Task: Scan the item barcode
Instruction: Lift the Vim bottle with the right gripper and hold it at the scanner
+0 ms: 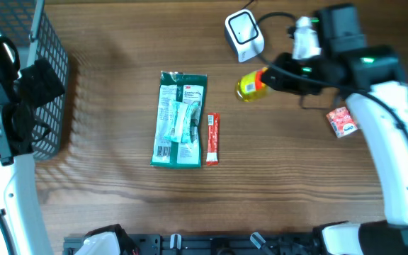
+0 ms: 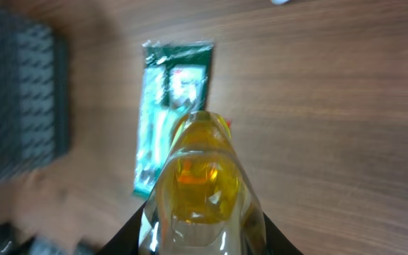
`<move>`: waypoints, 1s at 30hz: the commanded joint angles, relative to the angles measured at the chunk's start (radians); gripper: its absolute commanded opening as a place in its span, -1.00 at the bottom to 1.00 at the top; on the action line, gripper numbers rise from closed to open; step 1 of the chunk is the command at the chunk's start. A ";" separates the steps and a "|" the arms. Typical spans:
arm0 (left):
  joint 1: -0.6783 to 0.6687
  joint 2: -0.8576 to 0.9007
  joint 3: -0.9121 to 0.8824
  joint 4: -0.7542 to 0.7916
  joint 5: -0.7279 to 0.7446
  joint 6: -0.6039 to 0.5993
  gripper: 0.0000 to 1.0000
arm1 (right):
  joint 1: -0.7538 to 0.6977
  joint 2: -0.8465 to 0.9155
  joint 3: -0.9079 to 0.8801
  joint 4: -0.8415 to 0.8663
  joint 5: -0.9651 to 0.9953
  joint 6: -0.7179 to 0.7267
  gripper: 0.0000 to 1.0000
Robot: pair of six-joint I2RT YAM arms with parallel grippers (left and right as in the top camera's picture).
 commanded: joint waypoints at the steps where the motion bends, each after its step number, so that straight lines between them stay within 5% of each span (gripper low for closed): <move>1: 0.004 -0.002 0.003 0.002 0.002 0.012 1.00 | -0.109 -0.013 0.016 -0.098 -0.468 -0.331 -0.53; 4: 0.004 -0.002 0.003 0.003 0.002 0.012 1.00 | -0.166 -0.011 0.016 -0.271 -0.701 -0.664 -0.52; 6: 0.004 -0.002 0.003 0.003 0.002 0.012 1.00 | -0.165 -0.011 0.016 -0.333 -0.705 -0.756 -0.53; 16: 0.004 -0.002 0.003 0.003 0.002 0.012 1.00 | -0.164 -0.011 0.016 -0.373 -0.658 -0.822 -0.60; 19: 0.004 -0.002 0.003 0.003 0.002 0.012 1.00 | -0.164 -0.006 0.005 -0.277 -0.433 -0.700 -0.73; 24: 0.004 -0.002 0.003 0.003 0.002 0.012 1.00 | -0.154 -0.006 -0.031 -0.052 0.036 -0.245 -0.77; 30: 0.004 -0.002 0.003 0.003 0.002 0.011 1.00 | -0.061 0.045 0.248 -0.092 0.310 -0.170 -0.75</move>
